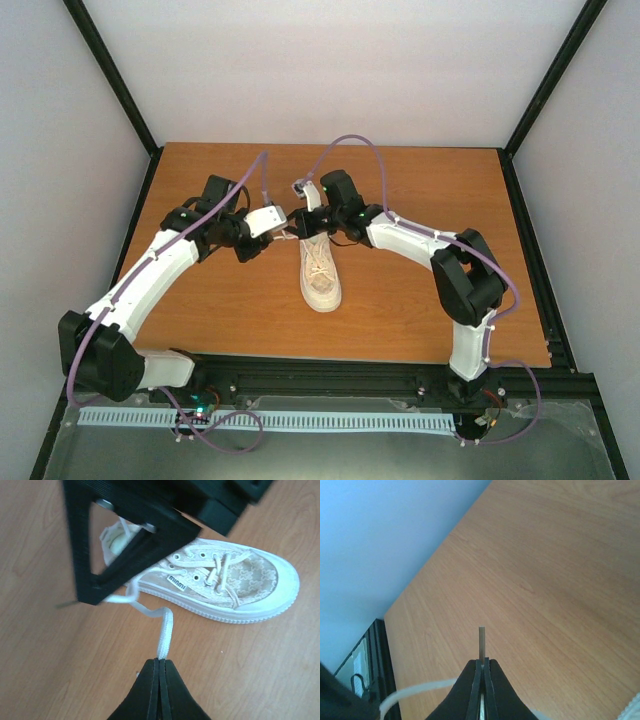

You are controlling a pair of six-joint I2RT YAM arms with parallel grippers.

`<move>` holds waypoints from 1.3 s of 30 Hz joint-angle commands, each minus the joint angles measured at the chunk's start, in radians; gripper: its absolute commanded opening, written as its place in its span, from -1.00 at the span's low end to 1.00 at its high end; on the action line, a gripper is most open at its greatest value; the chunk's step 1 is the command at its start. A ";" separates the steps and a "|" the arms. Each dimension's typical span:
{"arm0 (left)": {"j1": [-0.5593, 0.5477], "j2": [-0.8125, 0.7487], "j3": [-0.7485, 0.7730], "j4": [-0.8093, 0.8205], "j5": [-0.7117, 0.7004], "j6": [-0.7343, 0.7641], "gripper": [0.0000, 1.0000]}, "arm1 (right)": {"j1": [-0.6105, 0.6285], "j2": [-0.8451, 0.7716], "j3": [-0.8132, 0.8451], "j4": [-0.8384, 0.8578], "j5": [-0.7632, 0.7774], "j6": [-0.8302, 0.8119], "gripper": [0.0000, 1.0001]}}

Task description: Tie the shoes

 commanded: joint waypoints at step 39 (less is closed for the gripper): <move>0.018 0.239 0.227 0.203 -0.030 -0.046 -0.98 | -0.146 0.042 0.112 -0.161 -0.164 -0.534 0.28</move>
